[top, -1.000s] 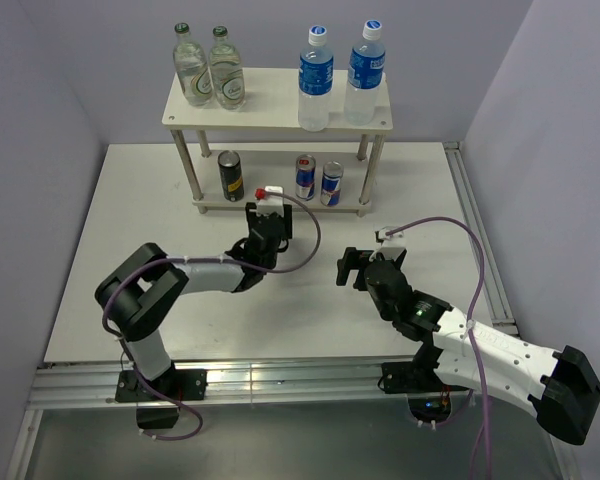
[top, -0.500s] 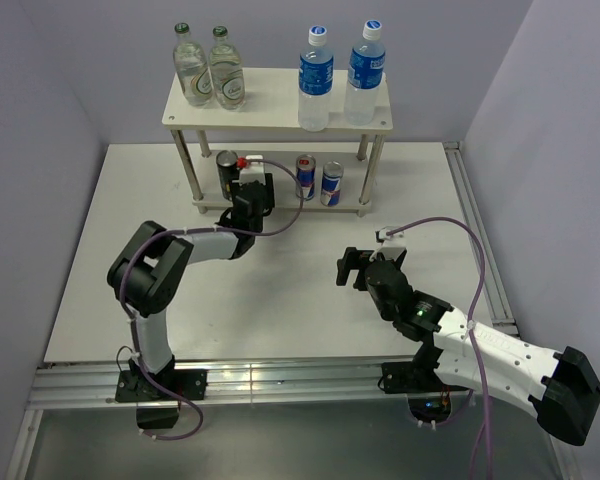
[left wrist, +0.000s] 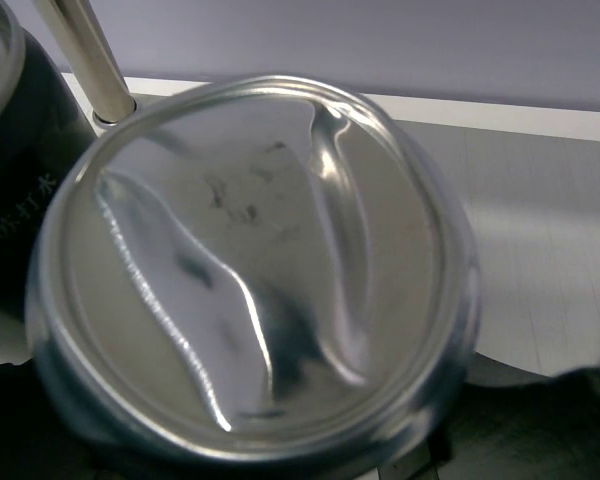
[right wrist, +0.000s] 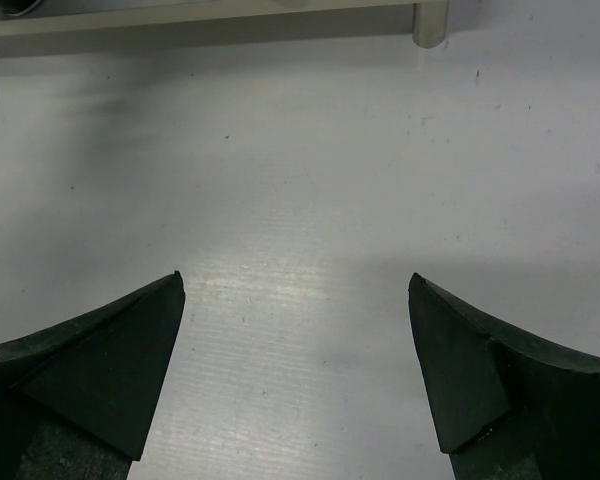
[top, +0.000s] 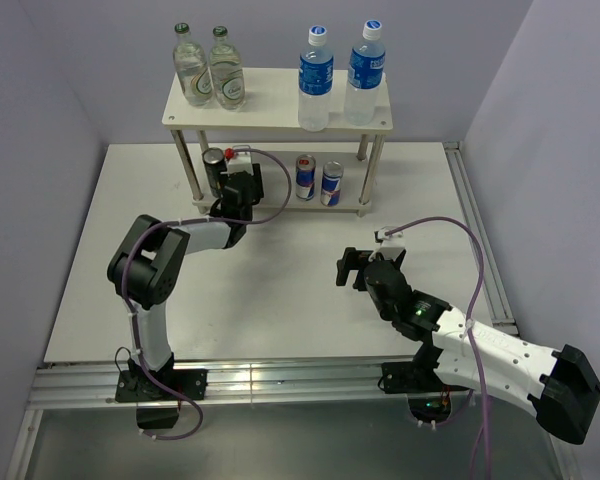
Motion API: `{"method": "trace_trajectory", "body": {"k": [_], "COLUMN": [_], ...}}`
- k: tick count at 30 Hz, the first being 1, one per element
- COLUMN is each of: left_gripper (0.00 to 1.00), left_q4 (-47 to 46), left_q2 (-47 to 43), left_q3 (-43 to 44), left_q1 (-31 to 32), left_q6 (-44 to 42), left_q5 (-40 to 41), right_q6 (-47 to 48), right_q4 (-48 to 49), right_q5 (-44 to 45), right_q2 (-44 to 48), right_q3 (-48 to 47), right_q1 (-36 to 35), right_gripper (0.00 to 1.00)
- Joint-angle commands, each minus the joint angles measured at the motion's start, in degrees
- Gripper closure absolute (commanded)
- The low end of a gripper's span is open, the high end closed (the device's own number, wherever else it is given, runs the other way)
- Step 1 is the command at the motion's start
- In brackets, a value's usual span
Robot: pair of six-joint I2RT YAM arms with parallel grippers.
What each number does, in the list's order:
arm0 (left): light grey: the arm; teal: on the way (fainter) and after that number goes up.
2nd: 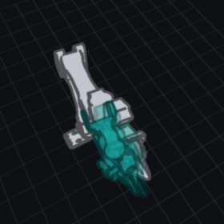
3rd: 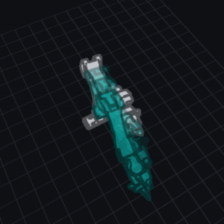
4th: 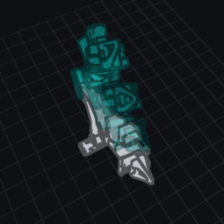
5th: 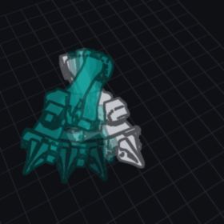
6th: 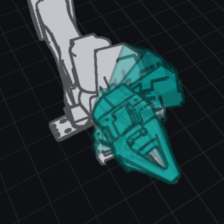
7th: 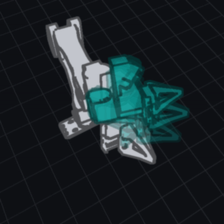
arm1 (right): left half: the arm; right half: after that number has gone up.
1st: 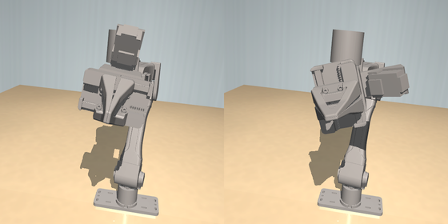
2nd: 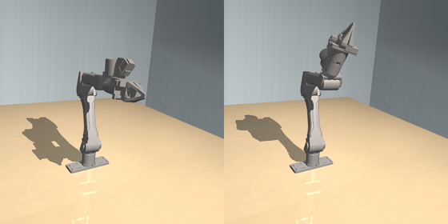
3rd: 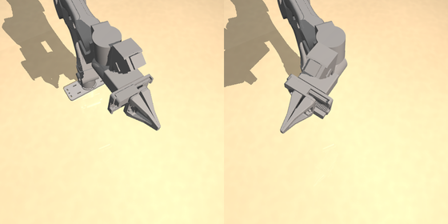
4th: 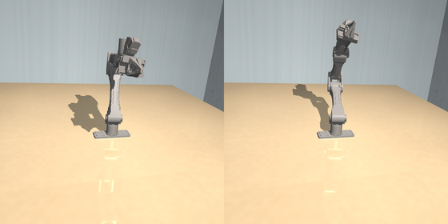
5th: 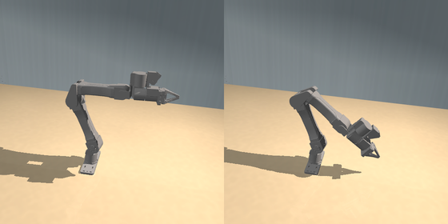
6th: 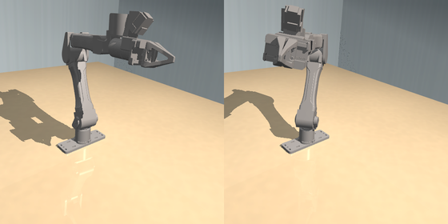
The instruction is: Place and organize the beverage onto the shelf
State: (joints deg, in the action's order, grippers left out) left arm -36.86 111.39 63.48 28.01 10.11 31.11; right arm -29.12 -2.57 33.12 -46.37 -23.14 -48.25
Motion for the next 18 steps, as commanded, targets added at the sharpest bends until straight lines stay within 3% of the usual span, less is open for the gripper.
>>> {"method": "trace_trajectory", "body": {"k": [1,3,6,14,15,18], "left_gripper": [0.64,0.48,0.36,0.23,0.16,0.14], "left_q4": [-4.10,-4.01,-3.31,-2.34,-2.08,-1.55], "left_q2": [-0.56,-0.56,-0.56,-1.44,-1.53,-2.14], "left_q3": [3.14,3.05,3.05,2.35,2.35,1.65], "left_q1": [-0.59,-0.50,-0.50,-0.06,0.20,0.47], "left_q6": [-1.32,-1.23,-0.88,-0.53,-0.44,-0.18], "left_q5": [-0.35,-0.53,-1.49,-1.58,-1.50,-1.23], "right_q6": [-0.32,-0.32,-0.32,-0.49,-0.58,-0.58], "right_q4": [2.04,2.04,2.04,1.78,1.86,1.78], "right_q5": [1.07,1.07,1.07,1.24,1.24,1.24], "right_q2": [-0.21,-0.13,-0.04,0.75,1.10,1.63], "right_q3": [-0.42,-0.42,-0.42,-0.07,0.02,0.28], "right_q1": [-0.44,-0.44,-0.44,-0.44,-0.44,-0.36], "right_gripper": [0.00,0.00,0.00,0.00,0.00,0.00]}}
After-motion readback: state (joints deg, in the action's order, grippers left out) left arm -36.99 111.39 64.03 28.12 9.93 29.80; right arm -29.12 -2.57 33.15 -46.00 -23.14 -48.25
